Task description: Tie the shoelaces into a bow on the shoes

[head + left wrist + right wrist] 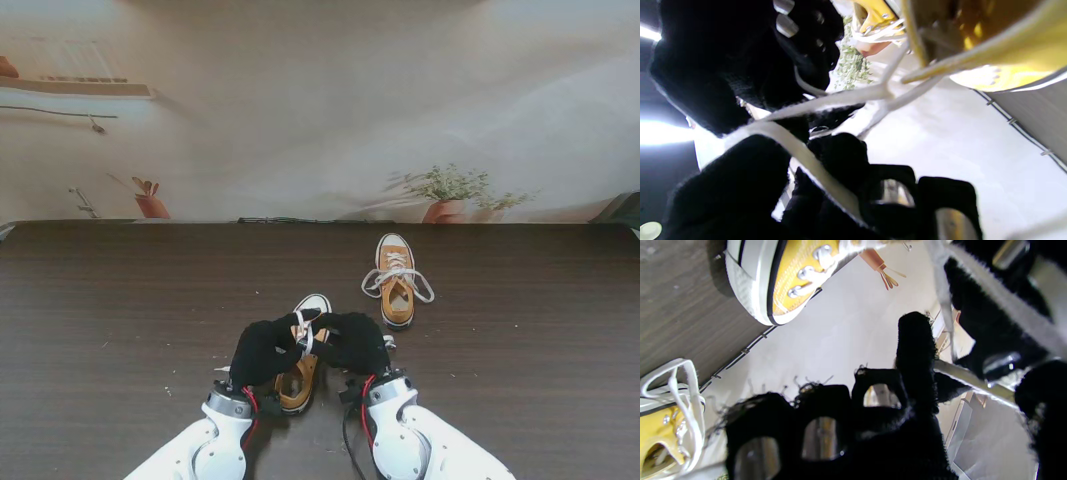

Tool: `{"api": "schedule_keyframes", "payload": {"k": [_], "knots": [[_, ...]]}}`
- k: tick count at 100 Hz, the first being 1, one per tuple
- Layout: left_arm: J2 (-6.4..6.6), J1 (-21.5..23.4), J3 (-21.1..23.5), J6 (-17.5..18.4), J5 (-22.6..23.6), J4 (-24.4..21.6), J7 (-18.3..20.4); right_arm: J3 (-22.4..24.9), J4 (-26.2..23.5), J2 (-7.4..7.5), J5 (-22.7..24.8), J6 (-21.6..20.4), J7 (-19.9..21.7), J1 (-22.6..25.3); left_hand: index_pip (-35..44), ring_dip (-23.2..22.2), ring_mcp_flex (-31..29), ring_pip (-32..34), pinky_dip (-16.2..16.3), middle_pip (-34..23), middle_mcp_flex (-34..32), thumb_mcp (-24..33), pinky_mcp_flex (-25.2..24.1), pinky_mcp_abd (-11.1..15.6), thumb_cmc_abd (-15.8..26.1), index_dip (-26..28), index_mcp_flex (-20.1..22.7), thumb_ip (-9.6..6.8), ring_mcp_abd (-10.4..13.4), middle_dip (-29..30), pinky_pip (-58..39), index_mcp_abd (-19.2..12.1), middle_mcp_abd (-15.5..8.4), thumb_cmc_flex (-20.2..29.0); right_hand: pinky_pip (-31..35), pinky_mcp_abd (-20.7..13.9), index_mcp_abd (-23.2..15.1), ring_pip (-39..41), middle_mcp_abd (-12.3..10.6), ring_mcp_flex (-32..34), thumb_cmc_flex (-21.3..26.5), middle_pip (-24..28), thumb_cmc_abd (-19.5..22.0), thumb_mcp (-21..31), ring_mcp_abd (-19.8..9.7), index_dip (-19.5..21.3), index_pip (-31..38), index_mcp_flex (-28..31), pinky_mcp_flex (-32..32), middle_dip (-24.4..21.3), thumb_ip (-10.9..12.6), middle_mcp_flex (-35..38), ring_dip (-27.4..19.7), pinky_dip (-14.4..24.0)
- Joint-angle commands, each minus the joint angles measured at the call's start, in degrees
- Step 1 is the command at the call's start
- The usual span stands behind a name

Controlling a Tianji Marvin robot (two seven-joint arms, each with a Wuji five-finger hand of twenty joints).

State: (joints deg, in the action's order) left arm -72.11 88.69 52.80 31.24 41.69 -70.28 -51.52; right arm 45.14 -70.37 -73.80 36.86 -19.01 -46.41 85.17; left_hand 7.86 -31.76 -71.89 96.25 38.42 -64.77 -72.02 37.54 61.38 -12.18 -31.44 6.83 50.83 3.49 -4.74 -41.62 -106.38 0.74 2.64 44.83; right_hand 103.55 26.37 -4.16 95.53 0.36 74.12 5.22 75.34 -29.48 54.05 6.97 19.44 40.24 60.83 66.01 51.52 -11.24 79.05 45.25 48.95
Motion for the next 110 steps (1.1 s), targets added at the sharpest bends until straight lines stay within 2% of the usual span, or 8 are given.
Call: {"api": "schedule_keyframes", "payload": {"k": [1, 23, 41, 56, 63, 74, 88, 110], "knots": [[-0.51, -0.4, -0.2, 0.6, 0.7, 0.6, -1.0, -0.2, 0.1, 0.24, 0.3, 0.1, 0.9, -0.2, -0.8, 0.2, -1.0, 1.4, 0.4, 0.2, -2.9, 1.6, 1.4, 4.6, -2.3, -0.6, 0.3, 0.87, 0.5, 0.0, -13.6, -7.0, 4.9, 0.4, 6.0, 1.7, -0.2, 0.5, 1.5, 0.8, -1.3, -0.6, -0.2, -0.4, 0.0, -0.1, -0.8, -0.9, 0.6, -0.5, -0.2, -0.1, -0.3, 0.0], [0.43, -1.0, -1.1, -2.4, 3.9, 1.1, -3.6, -0.6, 0.3, 0.20, 0.5, 0.3, 0.7, -0.3, -0.8, 0.2, -1.0, 1.7, 0.6, 0.4, -3.5, 1.8, 1.5, 5.1, -3.7, -0.6, 0.1, 1.25, 1.1, 0.0, -13.6, -5.8, 4.6, 0.4, 2.3, 4.2, 0.2, -2.9, 2.4, 0.7, -1.0, -2.4, -0.9, -0.1, 1.9, 0.1, 0.6, -0.2, 0.0, -1.4, -0.2, -2.3, -2.0, -1.1], [1.31, -1.4, -2.1, -4.9, 6.1, 0.9, -4.2, -1.0, 0.7, 0.06, 0.9, 0.7, -0.2, -0.6, -0.8, 0.2, -1.0, 1.8, 0.7, 0.7, -3.9, 0.9, 1.6, 5.8, -4.2, -0.6, 0.3, 1.61, 2.0, 0.2, -13.6, -5.4, 3.2, -0.4, -0.5, 4.5, -0.6, -5.6, 1.8, 0.8, 4.4, -2.8, -7.1, 4.5, 1.7, 3.1, 4.1, 2.1, -0.3, -2.0, 0.4, -5.4, -3.7, -2.4], [1.98, -1.8, -2.9, -6.8, 7.4, 1.1, -4.0, -1.2, 0.4, 0.28, 1.2, 1.5, 0.3, -0.5, -0.9, 0.2, -1.0, 1.8, 0.7, 1.0, -4.0, 0.5, 1.7, 6.7, -4.9, -0.6, -0.1, 1.75, 2.7, 0.4, -13.6, -5.3, 2.6, -0.5, -3.6, 5.2, -1.3, -8.9, 1.8, 0.8, 7.5, -4.1, -9.9, 7.9, 1.7, 6.1, 5.6, 2.7, -0.9, -3.0, 1.1, -10.7, -6.1, -4.3], [2.00, -1.8, -3.0, -6.8, 7.2, 1.3, -3.5, -1.1, 0.1, 0.28, 0.9, 1.6, 0.6, -0.4, -1.1, 0.2, -1.0, 1.8, 0.8, 1.1, -4.0, 0.2, 1.7, 7.0, -5.3, -0.7, -0.5, 1.82, 2.9, 0.4, -13.6, -5.2, 2.4, -0.5, -5.2, 5.7, -2.1, -10.3, 2.2, 0.8, 10.3, -4.9, -11.7, 8.7, 2.0, 3.0, 9.3, 1.4, -1.5, -4.5, -4.2, -13.8, -8.0, -5.7], [2.12, -1.6, -3.0, -6.7, 7.1, 1.2, -2.7, -0.6, -0.9, 0.26, -0.4, 2.0, 2.1, 0.3, -1.5, 0.2, -1.0, 1.8, 0.9, 1.5, -3.5, 0.0, 1.7, 7.3, -5.2, -0.8, -1.4, 1.88, 3.2, 0.6, -13.6, -5.0, 2.1, -0.7, -6.9, 4.6, -4.6, -14.2, 2.2, 0.8, 14.5, -5.7, -13.4, 10.0, 2.7, 1.3, 16.2, -2.8, -6.1, -5.6, -7.8, -19.3, -11.2, -4.7], [2.34, -1.0, -2.6, -6.6, 7.0, 0.7, -1.4, 0.6, -3.3, 0.26, -4.3, 2.7, 6.1, 1.7, -2.1, 0.3, -1.0, 1.6, 0.9, 2.2, -2.4, -0.3, 1.7, 7.4, -5.4, -1.0, -2.8, 1.94, 3.3, 0.7, -13.6, -4.9, 1.5, -0.9, -8.6, 2.5, -7.4, -20.3, 2.1, -0.3, 18.5, -6.4, -13.5, 12.2, 3.1, 1.3, 21.1, -8.1, -13.3, -6.4, -7.9, -26.7, -15.6, -3.0], [2.68, 0.0, -1.9, -5.8, 6.4, -0.3, 1.2, 1.5, -5.2, 0.00, -9.0, 3.6, 9.6, 2.8, -2.9, 0.6, -1.0, 0.8, -0.3, 3.5, -0.3, -0.6, 1.5, 7.4, -5.5, -1.3, -4.8, 2.05, 3.6, 0.8, -13.6, -4.8, 0.9, -1.4, -11.6, -0.5, -8.2, -21.5, 3.1, -10.2, 23.5, -7.6, -14.1, 17.1, 1.6, 1.3, 23.3, -9.2, -23.6, -11.8, -6.6, -36.0, -15.9, -0.5]]}}
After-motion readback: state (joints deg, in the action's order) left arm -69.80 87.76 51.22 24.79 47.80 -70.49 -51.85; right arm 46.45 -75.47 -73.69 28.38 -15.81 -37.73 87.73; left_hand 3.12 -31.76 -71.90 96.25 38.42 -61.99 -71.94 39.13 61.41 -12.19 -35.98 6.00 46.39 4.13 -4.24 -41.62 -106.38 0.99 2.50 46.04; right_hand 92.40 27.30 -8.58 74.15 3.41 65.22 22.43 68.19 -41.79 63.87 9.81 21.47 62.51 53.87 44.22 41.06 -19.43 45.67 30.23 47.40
